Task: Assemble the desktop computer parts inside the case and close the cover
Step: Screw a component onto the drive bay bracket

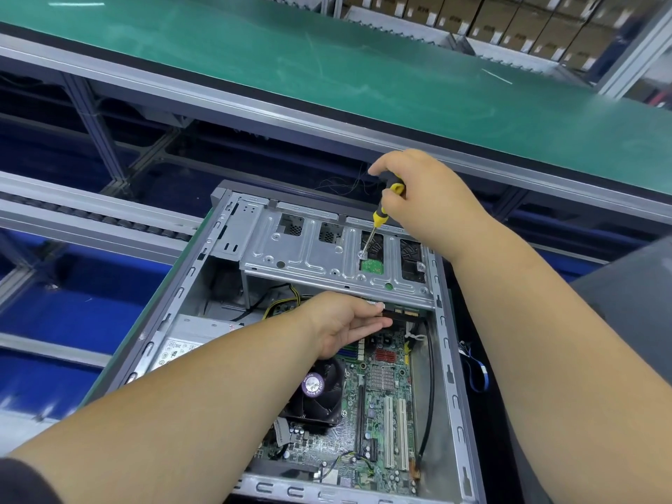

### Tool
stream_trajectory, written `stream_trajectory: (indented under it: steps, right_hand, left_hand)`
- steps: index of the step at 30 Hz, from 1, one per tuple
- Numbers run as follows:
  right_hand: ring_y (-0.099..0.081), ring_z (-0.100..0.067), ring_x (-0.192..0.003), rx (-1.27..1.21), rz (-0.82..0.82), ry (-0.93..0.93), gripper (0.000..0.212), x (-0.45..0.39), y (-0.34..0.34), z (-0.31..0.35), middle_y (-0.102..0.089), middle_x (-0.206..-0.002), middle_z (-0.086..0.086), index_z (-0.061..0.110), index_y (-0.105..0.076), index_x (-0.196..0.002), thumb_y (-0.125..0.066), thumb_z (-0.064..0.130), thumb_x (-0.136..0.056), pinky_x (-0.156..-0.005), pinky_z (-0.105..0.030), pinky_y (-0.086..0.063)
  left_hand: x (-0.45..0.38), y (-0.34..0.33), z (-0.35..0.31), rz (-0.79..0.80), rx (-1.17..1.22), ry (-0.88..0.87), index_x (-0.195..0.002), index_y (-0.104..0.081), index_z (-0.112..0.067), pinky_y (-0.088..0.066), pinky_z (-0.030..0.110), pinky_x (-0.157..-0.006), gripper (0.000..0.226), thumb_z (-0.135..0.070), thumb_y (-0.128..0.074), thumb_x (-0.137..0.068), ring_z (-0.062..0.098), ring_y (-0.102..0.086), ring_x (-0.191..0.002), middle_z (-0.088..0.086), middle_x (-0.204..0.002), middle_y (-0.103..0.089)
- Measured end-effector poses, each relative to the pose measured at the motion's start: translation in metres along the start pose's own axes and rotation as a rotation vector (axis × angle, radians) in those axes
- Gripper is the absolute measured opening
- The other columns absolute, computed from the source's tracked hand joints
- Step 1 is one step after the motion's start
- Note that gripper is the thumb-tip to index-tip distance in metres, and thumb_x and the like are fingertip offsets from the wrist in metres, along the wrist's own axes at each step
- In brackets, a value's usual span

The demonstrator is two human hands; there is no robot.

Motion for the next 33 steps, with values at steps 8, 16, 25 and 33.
stream_trajectory:
  steps: [8,16,25,33]
  right_hand:
    - [-0.049,-0.018,-0.090,0.017,0.021,0.013,0.012,-0.003,-0.002,0.001,-0.050,-0.108,0.006,0.025,-0.061,-0.107,-0.057,0.018,-0.098,-0.076,-0.027,-0.033]
    - [-0.053,-0.015,-0.084,-0.171,-0.030,-0.061,0.023,0.007,-0.002,-0.008,-0.054,-0.102,0.007,0.027,-0.057,-0.117,-0.063,0.026,-0.094,-0.073,-0.029,-0.042]
    - [-0.058,-0.012,-0.088,-0.440,-0.234,-0.175,0.000,0.047,0.018,-0.032,-0.061,-0.096,0.009,0.030,-0.061,-0.094,-0.061,0.030,-0.094,-0.074,-0.031,-0.046]
    - [-0.073,-0.014,-0.081,-0.887,-0.470,-0.318,0.010,0.127,0.043,-0.087,-0.075,-0.096,0.004,0.025,-0.059,-0.097,-0.051,0.031,-0.099,-0.074,-0.033,-0.059]
  left_hand:
    - [-0.001,0.000,0.000,0.001,-0.017,-0.003,-0.096,-0.063,0.007,-0.060,0.027,-0.077,0.011,0.004,-0.067,-0.085,0.026,-0.073,-0.090,0.017,-0.098,-0.071]
    - [0.003,-0.001,-0.002,0.002,-0.053,-0.014,-0.103,-0.062,0.007,-0.060,0.025,-0.075,0.020,0.000,-0.069,-0.085,0.025,-0.073,-0.091,0.017,-0.107,-0.069]
    - [0.036,0.020,-0.011,-0.184,-0.713,0.104,-0.105,-0.061,-0.006,-0.050,0.023,-0.069,0.022,-0.025,-0.064,-0.093,0.013,-0.060,-0.067,0.005,-0.084,-0.068]
    - [0.087,-0.013,-0.045,-0.341,-1.070,-0.286,-0.090,-0.068,-0.012,-0.043,0.028,-0.067,0.020,-0.029,-0.058,-0.094,0.017,-0.058,-0.071,0.001,-0.081,-0.069]
Point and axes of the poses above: each hand's wrist, its own x-axis away from the middle knuckle, its own y-axis out of the back of the hand, z = x × y, the point moved 8 cm from there along -x, towards the middle knuckle
